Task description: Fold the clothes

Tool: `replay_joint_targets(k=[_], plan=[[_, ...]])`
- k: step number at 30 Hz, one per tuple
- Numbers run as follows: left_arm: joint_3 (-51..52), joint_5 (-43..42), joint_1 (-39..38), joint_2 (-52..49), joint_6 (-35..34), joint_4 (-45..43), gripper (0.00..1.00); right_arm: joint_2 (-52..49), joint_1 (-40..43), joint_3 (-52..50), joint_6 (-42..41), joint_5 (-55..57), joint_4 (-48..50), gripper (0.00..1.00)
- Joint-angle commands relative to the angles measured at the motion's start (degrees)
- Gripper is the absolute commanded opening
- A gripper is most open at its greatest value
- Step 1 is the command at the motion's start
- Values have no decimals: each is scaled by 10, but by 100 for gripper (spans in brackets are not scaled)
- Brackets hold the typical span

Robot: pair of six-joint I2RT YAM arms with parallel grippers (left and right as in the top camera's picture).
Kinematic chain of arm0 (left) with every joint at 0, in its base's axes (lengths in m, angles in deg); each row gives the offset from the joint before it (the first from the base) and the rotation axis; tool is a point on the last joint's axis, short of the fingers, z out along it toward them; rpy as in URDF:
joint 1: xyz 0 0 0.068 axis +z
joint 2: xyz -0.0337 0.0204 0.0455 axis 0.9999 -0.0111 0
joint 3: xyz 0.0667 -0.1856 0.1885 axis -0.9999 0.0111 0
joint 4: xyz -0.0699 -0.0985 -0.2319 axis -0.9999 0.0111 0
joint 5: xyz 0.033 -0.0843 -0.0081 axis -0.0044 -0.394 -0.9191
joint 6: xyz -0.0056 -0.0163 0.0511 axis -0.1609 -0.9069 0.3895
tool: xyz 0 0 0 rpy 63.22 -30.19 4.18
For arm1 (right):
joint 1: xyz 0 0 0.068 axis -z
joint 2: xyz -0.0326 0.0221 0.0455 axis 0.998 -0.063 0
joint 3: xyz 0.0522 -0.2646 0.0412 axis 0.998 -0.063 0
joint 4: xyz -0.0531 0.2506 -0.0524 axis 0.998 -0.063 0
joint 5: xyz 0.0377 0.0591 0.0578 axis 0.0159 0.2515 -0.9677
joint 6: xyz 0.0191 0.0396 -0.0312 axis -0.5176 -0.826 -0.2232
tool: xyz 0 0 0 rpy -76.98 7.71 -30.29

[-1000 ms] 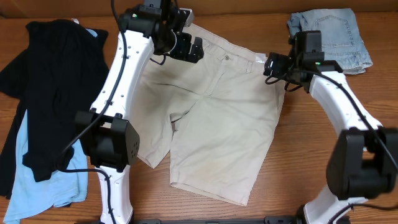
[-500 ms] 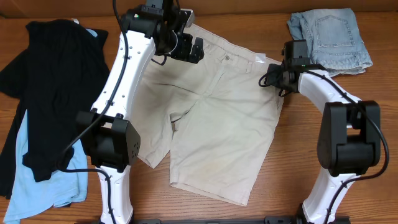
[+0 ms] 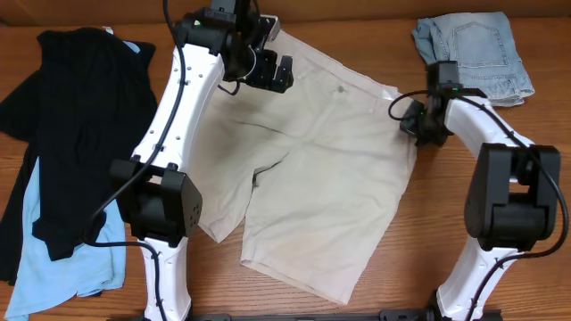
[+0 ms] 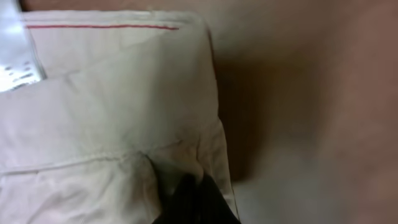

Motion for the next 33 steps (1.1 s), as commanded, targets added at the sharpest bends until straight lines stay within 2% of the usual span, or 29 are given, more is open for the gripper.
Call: replay_joint_targets(k=[1,4,9,19,25,33], plan=[[20,2,-14,3,-8,3,100,-13,31,-18,-88,32,-72,4],[39,3,-20,3,-8,3,100,-13,38,-18,-126,12,-138,4],[82,14,-28,3,-8,12,100,-12,24,-18,-123,-8,-189,4],[173,74,-30,3,-8,10,100,-2,-22,-39,-143,-36,-177,5],[177,106,-29,3,-8,9,100,42,-5,-125,-159,-35,-139,5],[177,105,-30,3,-8,-2,100,156,44,-248,-188,-38,-100,6]])
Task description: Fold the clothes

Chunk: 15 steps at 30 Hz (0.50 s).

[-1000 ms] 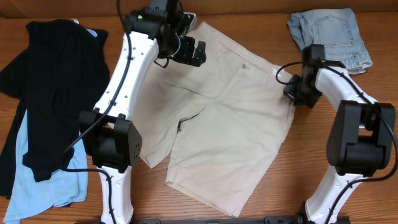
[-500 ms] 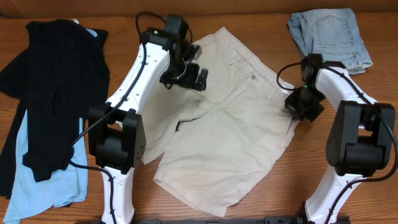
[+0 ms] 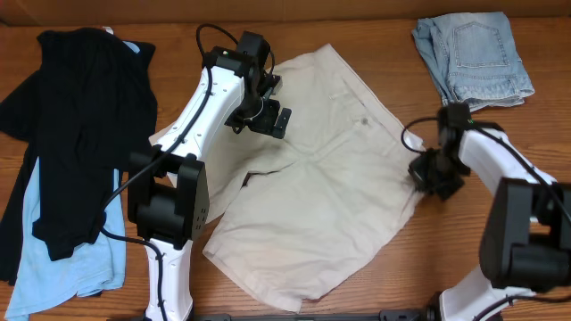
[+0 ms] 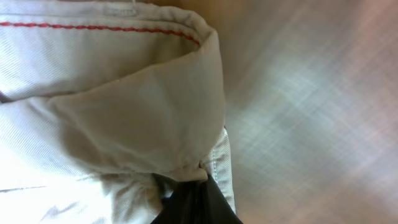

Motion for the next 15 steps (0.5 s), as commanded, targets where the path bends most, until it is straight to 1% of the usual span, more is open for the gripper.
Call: replay_joint_targets(k=[1,7,13,15], plan=[[4,7,-2,3,-8,-8,100,30,22,-58,-19,3,-9,6],[4,7,-2,3,-8,-5,100,123,25,-63,-32,-1,-30,6],[4,7,-2,3,-8,-3,100,225,25,-63,-31,23,-79,7],[4,7,-2,3,-8,-3,100,252,25,-63,-31,34,-93,10]])
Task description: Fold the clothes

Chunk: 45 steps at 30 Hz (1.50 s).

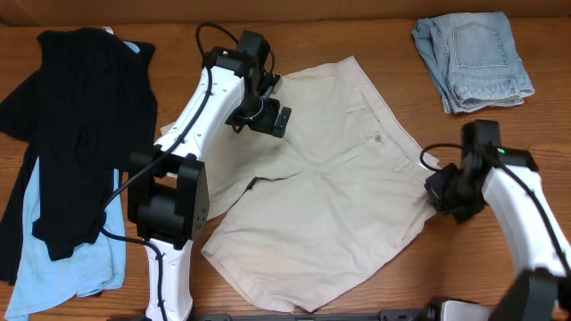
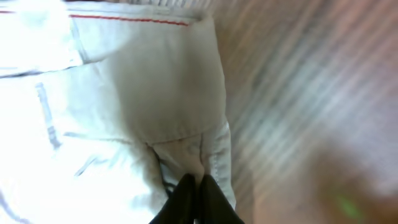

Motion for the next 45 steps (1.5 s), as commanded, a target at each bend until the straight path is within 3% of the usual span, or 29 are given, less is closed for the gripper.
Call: replay_joint_targets(k=[1,2,4,5,15,20,27,36,45], plan=[[4,4,-2,3,-8,2,100,55,2,1,-4,36,-18,13],[4,4,-2,3,-8,2,100,64,2,1,5,35,-19,23],[4,3,-2,3,-8,2,100,78,2,1,28,33,-19,79],[4,2,-2,3,-8,2,100,84,2,1,30,33,-23,100],[10,-20,-10,3,-6,57,100,98,2,3,94,5,3,100],[11,-29,-38,3,65,114,100,98,2,3,113,1,16,100],[40,0,-104,3,117,122,100,98,2,3,116,-1,23,100],[145,77,-141,3,124,55,100,98,2,3,117,-1,27,100],[222,189,-139,3,99,-121,100,98,2,3,117,-1,33,100]])
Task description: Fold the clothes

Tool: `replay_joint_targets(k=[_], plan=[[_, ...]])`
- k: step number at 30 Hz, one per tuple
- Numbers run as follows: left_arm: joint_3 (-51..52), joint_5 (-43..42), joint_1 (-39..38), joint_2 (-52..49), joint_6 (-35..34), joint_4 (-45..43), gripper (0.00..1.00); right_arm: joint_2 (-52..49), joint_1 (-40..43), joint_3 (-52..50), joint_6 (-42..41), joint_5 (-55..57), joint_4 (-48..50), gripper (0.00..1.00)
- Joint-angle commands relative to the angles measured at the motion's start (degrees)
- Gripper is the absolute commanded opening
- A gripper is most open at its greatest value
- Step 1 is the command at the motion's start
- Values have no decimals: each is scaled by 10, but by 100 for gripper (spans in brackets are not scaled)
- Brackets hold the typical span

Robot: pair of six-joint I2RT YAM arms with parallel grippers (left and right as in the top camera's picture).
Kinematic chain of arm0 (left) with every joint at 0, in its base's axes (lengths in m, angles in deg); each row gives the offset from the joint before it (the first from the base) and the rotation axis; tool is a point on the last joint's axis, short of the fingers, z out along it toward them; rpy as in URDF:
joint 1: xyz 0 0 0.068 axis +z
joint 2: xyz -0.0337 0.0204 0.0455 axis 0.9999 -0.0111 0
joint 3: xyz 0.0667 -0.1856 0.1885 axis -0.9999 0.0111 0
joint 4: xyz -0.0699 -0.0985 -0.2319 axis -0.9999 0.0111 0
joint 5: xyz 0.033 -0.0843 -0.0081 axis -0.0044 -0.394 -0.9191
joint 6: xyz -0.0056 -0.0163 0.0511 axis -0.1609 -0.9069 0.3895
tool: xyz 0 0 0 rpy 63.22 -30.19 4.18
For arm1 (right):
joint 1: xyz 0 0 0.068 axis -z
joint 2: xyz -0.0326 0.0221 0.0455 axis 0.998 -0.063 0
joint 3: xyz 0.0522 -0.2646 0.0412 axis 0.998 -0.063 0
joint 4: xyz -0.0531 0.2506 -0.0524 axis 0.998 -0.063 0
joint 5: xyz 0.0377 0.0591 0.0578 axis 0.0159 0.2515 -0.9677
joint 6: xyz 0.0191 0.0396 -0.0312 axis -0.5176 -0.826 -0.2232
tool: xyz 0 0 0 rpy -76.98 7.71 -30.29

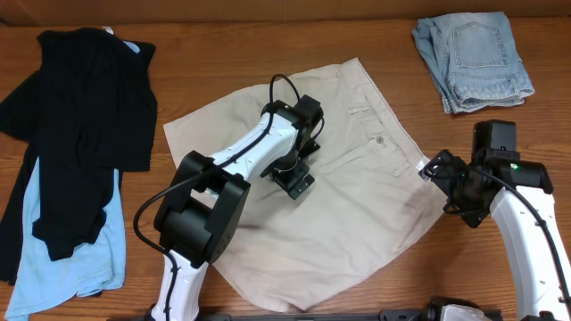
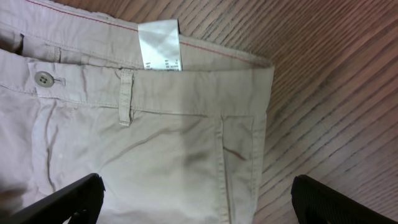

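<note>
Beige shorts (image 1: 348, 223) lie spread flat in the middle of the table, waistband toward the right and legs toward the front left. My right gripper (image 1: 443, 174) hovers at the waistband's right corner, open. In the right wrist view its fingers (image 2: 87, 190) stand wide apart over the waistband (image 2: 155, 87), holding nothing; a white label (image 2: 158, 45) and a button (image 2: 42, 78) show there. My left gripper (image 1: 294, 176) rests low over the middle of the shorts; how its jaws stand is not visible.
Folded denim shorts (image 1: 473, 53) lie at the back right corner. A black garment (image 1: 80, 116) lies over a light blue one (image 1: 62, 259) along the left side. Bare wooden table (image 1: 500, 134) surrounds the right arm.
My right gripper was shut on the waistband corner and is now open, with the corner lying flat on the table. My left gripper went from the shorts' back left part to their middle.
First the shorts lay farther back, my left gripper at their back corner and my right shut on the right waistband corner. At the two later moments the shorts sat nearer the front and right, still held. Now they lie flat and released on the right.
</note>
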Motion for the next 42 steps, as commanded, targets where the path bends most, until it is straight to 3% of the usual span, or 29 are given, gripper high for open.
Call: replay_joint_targets(k=[1,13,26,27,31,36,42], plan=[[38,74,8,-13,3,-74,100,14,2,3,4,-1,5,100],[76,82,55,-13,147,-285,100,14,2,3,4,-15,30,100],[71,80,140,-12,191,-455,100,14,0,3,5,-44,105,100],[68,80,139,-12,189,-450,100,14,0,3,5,-44,109,100],[21,79,116,14,74,-355,100,14,0,14,54,-46,134,100],[-79,19,89,48,-56,-140,100,18,0,70,96,-47,106,100],[-165,-79,75,58,-77,38,100,30,0,165,170,-169,78,100]])
